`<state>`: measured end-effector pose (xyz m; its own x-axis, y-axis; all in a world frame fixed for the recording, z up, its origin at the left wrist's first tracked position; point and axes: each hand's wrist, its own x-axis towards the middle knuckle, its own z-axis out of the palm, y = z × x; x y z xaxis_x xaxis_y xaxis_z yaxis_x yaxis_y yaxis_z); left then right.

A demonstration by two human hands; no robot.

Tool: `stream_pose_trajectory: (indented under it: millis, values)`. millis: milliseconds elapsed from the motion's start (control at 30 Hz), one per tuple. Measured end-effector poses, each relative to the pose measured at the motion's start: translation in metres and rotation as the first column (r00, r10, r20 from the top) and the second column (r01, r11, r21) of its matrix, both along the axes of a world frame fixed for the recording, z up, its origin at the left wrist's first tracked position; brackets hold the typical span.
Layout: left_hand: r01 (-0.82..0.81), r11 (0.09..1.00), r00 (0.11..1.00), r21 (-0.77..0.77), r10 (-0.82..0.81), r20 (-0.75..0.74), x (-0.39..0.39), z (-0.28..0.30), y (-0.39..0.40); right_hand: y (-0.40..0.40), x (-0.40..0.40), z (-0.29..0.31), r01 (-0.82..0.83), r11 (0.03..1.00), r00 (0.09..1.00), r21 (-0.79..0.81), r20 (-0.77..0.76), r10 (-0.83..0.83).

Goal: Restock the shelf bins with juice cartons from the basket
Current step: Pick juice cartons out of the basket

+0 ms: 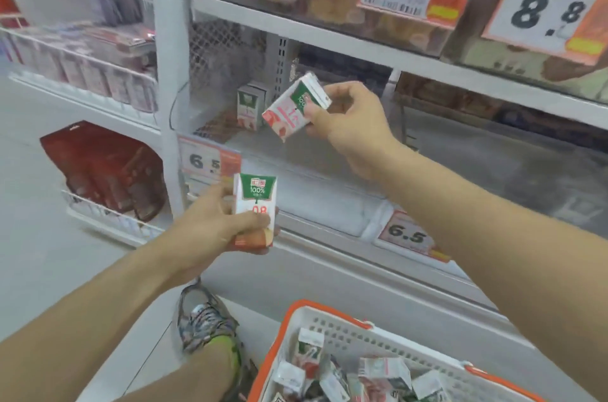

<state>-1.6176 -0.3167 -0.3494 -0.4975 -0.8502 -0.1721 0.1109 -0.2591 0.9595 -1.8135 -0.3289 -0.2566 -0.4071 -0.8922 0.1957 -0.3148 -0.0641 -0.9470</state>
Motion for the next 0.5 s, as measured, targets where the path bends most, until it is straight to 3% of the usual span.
stream_pose_trajectory:
  millis: [133,300,500]
  values:
    - [-0.007,1.0,0.998,0.029,0.009,-0.059,0.013,-0.006,-0.016,-0.095,0.012,-0.024,-0.066,0.986,0.997,0.155,-0.017,0.069]
    - [-0.045,0.999,0.994,0.008,0.045,-0.101,0.016,-0.004,-0.029,-0.186,0.018,-0.058,-0.012,0.975,0.976,0.221,-0.21,0.059]
    - [-0.062,0.998,0.988,0.018,0.064,-0.14,0.008,0.009,-0.03,-0.195,0.029,-0.068,0.021,0.968,0.936,0.251,-0.346,0.07]
